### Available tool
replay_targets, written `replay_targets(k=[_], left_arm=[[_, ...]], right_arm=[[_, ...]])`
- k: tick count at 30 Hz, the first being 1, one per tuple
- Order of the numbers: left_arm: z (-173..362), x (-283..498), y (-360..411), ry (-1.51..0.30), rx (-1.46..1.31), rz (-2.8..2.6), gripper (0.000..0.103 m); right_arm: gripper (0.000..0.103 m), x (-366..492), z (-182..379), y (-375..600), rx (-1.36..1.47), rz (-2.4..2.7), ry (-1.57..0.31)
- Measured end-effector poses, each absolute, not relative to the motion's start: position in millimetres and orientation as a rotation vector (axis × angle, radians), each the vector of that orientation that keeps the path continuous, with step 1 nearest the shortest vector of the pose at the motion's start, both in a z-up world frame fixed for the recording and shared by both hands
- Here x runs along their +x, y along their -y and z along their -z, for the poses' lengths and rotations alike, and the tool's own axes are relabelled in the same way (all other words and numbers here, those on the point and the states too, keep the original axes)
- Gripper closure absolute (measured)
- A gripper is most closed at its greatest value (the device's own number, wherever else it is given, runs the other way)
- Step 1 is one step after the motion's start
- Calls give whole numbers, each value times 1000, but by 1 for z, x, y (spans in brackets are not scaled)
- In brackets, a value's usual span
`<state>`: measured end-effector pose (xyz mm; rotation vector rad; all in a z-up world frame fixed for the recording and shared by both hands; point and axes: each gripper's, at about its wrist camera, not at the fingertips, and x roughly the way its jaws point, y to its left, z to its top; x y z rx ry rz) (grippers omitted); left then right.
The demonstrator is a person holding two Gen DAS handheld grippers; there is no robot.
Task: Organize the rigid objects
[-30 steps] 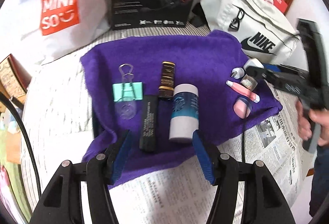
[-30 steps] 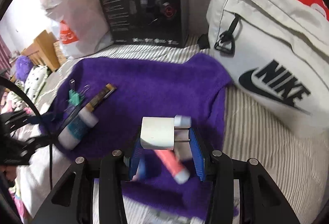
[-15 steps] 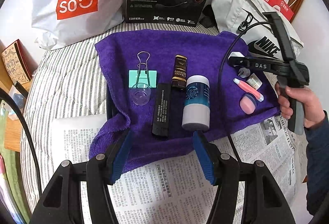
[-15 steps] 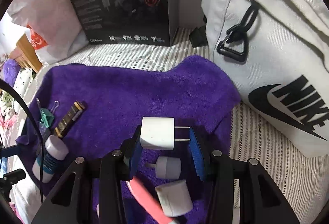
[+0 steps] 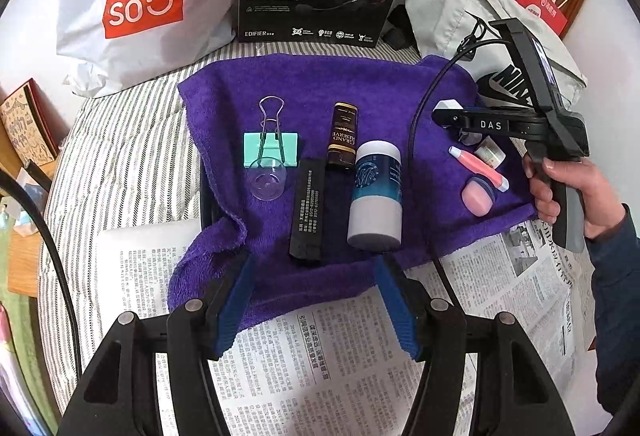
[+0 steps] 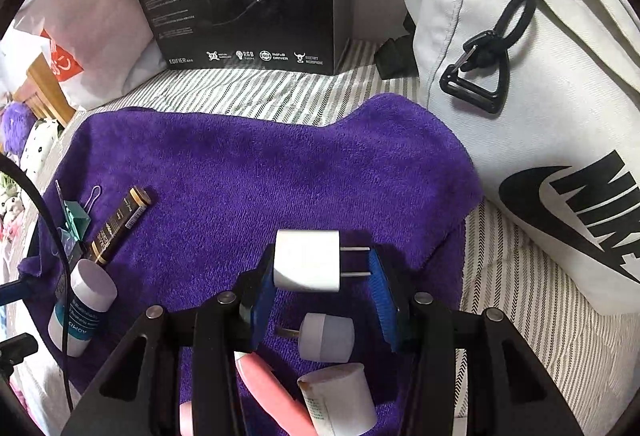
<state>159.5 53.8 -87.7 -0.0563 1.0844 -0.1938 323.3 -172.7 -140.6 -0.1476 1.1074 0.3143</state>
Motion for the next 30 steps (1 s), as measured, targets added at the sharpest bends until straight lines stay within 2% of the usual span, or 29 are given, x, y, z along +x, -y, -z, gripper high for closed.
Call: replay_targets(k=[5, 11, 13, 15, 18, 27, 30], left_arm=[[85, 157, -54, -1086, -54, 192, 42], [85, 152, -53, -1094, -47, 191, 41], [84, 150, -53, -1093, -50, 190, 41], [82, 148, -52, -1088, -53, 191, 41], [78, 145, -49, -1081, -56, 197, 40], [67, 129, -40, -1053, -49, 196, 29], [64, 122, -37, -1044, -37, 184, 23]], right_arm=[[47, 322, 142, 169, -154, -324, -1112], [46, 320, 134, 174, -139, -327, -1114], [43, 316, 126, 176, -135, -332, -1094], [34, 312, 116, 178, -126, -342, -1073], [33, 303, 103, 182, -123, -345, -1050], [19, 252, 75, 183, -147, -370, -1034], [18, 229, 69, 188, -137, -375, -1038]])
